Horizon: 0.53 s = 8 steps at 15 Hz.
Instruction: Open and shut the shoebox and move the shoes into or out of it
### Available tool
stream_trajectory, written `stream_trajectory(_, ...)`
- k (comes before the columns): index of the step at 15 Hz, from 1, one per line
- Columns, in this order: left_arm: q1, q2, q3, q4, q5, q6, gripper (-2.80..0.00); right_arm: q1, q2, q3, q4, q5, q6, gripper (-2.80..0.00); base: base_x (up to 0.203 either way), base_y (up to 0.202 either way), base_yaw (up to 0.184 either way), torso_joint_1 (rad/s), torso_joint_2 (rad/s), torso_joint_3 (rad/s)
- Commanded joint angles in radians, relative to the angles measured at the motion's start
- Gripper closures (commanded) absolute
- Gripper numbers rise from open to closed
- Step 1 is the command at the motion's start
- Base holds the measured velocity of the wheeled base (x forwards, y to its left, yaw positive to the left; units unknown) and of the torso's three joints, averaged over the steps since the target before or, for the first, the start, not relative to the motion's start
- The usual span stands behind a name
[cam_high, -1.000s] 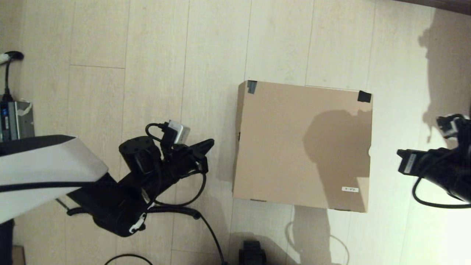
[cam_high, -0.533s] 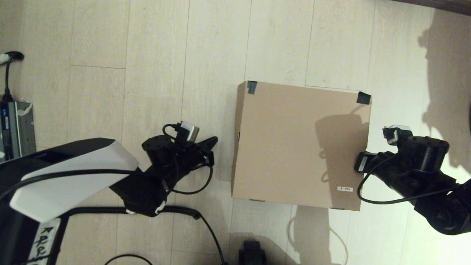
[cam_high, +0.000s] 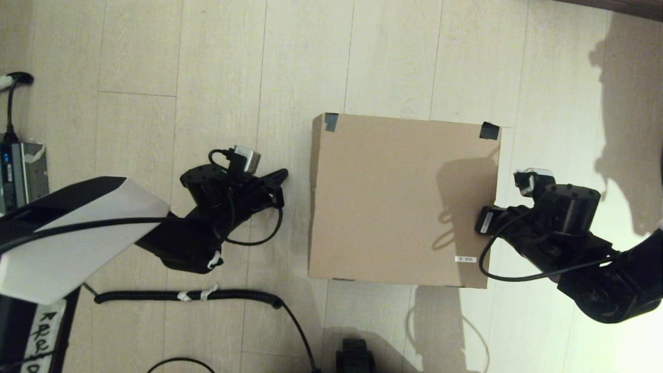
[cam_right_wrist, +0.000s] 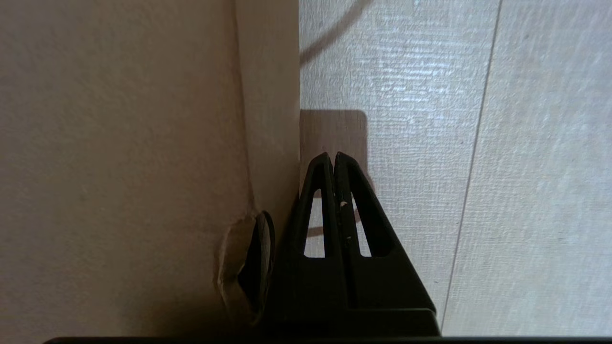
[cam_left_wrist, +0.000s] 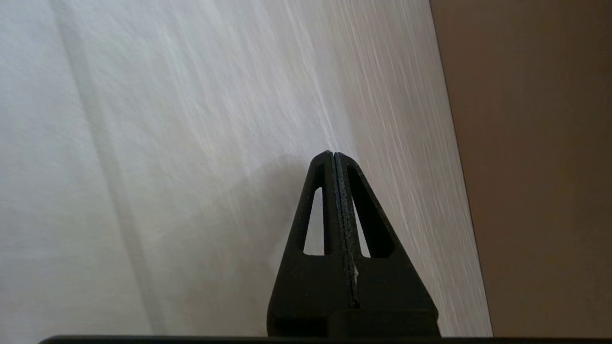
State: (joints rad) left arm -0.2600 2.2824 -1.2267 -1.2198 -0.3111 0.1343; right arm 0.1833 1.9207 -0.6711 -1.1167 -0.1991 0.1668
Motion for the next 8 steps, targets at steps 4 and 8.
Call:
stream_trajectory(4,0.019,-0.141,0.139,-0.003,-0.002,0.001,0.00,-0.078,-0.192,-0.026,0.120,0.000,-0.012,0.00,0.000,0.000,0.000,0.000,0.00,0.000)
stream_trajectory(8,0.101,-0.385,0.371,-0.006,0.006,0.002,0.00,-0.111,-0.495,-0.009,0.378,-0.001,-0.011,0.00,0.000,0.000,0.000,0.000,0.00,0.000)
